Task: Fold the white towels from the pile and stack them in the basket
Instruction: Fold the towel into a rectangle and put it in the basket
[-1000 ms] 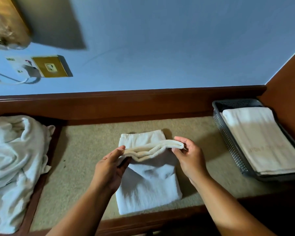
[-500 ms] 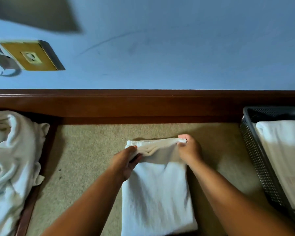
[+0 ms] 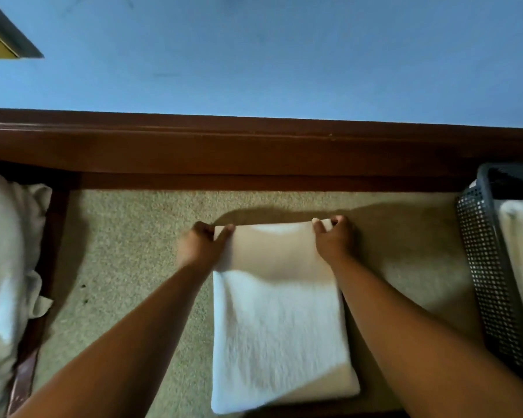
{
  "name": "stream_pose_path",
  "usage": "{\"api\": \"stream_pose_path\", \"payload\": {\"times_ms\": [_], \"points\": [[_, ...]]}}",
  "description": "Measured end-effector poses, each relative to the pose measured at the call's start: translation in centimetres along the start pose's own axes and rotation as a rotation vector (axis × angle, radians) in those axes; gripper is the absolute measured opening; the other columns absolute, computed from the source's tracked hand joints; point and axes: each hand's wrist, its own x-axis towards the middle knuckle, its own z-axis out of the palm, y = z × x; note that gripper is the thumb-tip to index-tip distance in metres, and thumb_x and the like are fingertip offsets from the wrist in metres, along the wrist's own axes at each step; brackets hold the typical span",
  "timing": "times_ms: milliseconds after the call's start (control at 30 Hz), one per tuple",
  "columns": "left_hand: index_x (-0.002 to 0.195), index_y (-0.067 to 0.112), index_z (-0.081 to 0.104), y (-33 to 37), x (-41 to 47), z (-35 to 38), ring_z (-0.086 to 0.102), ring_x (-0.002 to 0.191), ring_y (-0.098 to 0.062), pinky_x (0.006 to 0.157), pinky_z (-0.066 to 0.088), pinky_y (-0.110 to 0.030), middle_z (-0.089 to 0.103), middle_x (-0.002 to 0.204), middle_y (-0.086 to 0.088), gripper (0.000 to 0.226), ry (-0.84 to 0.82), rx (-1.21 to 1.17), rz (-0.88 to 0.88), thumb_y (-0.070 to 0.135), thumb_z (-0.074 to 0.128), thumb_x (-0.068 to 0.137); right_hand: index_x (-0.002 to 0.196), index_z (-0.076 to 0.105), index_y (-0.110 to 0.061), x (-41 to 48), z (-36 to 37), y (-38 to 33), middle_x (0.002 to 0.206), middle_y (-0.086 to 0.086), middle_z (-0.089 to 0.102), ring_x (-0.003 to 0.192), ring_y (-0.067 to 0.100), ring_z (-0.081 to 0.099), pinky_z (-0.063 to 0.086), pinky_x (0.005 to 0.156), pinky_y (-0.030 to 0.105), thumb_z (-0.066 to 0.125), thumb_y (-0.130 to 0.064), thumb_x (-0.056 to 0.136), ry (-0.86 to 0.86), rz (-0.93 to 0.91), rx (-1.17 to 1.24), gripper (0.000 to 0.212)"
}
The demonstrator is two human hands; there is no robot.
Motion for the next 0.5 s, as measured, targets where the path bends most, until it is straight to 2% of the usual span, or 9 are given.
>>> {"api": "stream_pose_path", "payload": {"times_ms": [67, 100, 167, 200, 233, 300, 367, 433, 500], "points": [[0.101, 0.022, 0.06, 0.3, -0.8, 0.0, 0.063, 0.08, -0.019, 0.058, 0.046, -0.025, 0.063, 0.087, 0.004, 0.047, -0.09, -0.059, -0.045, 0.061, 0.074, 0.08, 0.127, 0.054, -0.013, -0.6, -0.1, 0.1, 0.121, 0.009, 0.063, 0.104, 0.03, 0.063, 0.054, 0.086, 0.04, 0.068, -0.054, 0.087, -0.068, 0.049, 0.082, 0.059], [0.104, 0.02, 0.062, 0.5, -1.2, -0.2, 0.065, 0.08, -0.018, 0.058, 0.05, -0.026, 0.065, 0.089, 0.003, 0.046, -0.169, -0.165, -0.1, 0.054, 0.08, 0.078, 0.13, 0.053, -0.013, -1.0, -0.1, 0.4, 0.12, 0.006, 0.063, 0.105, 0.03, 0.063, 0.053, 0.085, 0.038, 0.071, -0.053, 0.084, -0.124, 0.079, 0.133, 0.064], [0.109, 0.008, 0.068, 0.3, -2.0, -0.7, 0.072, 0.08, -0.024, 0.063, 0.061, -0.035, 0.073, 0.094, -0.008, 0.043, -0.358, -0.432, -0.201, 0.033, 0.084, 0.079, 0.125, 0.056, -0.015, -2.3, -0.7, 0.9, 0.114, 0.0, 0.064, 0.103, 0.028, 0.066, 0.053, 0.086, 0.037, 0.079, -0.055, 0.072, -0.276, 0.183, 0.269, 0.07], [0.11, 0.004, 0.069, 0.3, -2.6, -1.2, 0.074, 0.082, -0.028, 0.069, 0.063, -0.042, 0.075, 0.096, -0.014, 0.04, -0.427, -0.519, -0.207, 0.026, 0.084, 0.079, 0.121, 0.061, -0.013, -2.9, -1.2, 1.1, 0.11, 0.001, 0.069, 0.098, 0.028, 0.069, 0.056, 0.086, 0.041, 0.081, -0.058, 0.065, -0.346, 0.236, 0.339, 0.074], [0.109, 0.004, 0.07, 0.5, -3.4, -2.0, 0.075, 0.086, -0.032, 0.076, 0.063, -0.049, 0.076, 0.099, -0.017, 0.037, -0.456, -0.57, -0.18, 0.022, 0.083, 0.079, 0.116, 0.065, -0.013, -3.6, -2.0, 1.1, 0.105, 0.005, 0.073, 0.093, 0.029, 0.071, 0.058, 0.086, 0.045, 0.082, -0.056, 0.065, -0.401, 0.252, 0.402, 0.069], [0.108, 0.003, 0.07, 1.3, -5.3, -3.9, 0.074, 0.092, -0.037, 0.081, 0.06, -0.056, 0.076, 0.099, -0.017, 0.035, -0.451, -0.64, -0.073, 0.02, 0.082, 0.08, 0.109, 0.069, -0.012, -5.2, -4.5, 0.4, 0.1, 0.01, 0.076, 0.087, 0.028, 0.073, 0.059, 0.083, 0.044, 0.082, -0.039, 0.079, -0.444, 0.179, 0.508, 0.043], [0.108, 0.002, 0.07, 2.3, -7.7, -6.1, 0.073, 0.092, -0.04, 0.078, 0.061, -0.056, 0.075, 0.099, -0.018, 0.034, -0.439, -0.705, 0.077, 0.019, 0.081, 0.081, 0.102, 0.071, -0.011, -7.4, -7.9, -0.8, 0.095, 0.01, 0.077, 0.082, 0.022, 0.074, 0.06, 0.08, 0.038, 0.08, -0.023, 0.083, -0.434, 0.063, 0.628, 0.024], [0.108, 0.002, 0.071, 3.2, -10.8, -9.0, 0.074, 0.092, -0.039, 0.078, 0.061, -0.054, 0.076, 0.101, -0.018, 0.03, -0.396, -0.744, 0.24, 0.017, 0.079, 0.083, 0.095, 0.072, -0.012, -9.9, -11.9, -1.8, 0.092, 0.005, 0.078, 0.082, 0.016, 0.074, 0.06, 0.078, 0.032, 0.084, -0.02, 0.072, -0.444, -0.111, 0.796, 0.027], [0.109, 0.006, 0.072, 3.6, -14.3, -12.1, 0.074, 0.096, -0.034, 0.082, 0.06, -0.048, 0.076, 0.104, -0.013, 0.03, -0.311, -0.731, 0.429, 0.019, 0.081, 0.083, 0.097, 0.072, -0.014, -13.2, -16.2, -2.3, 0.097, 0.002, 0.078, 0.09, 0.013, 0.074, 0.059, 0.077, 0.025, 0.085, -0.026, 0.054, -0.439, -0.304, 0.877, 0.046]]}}
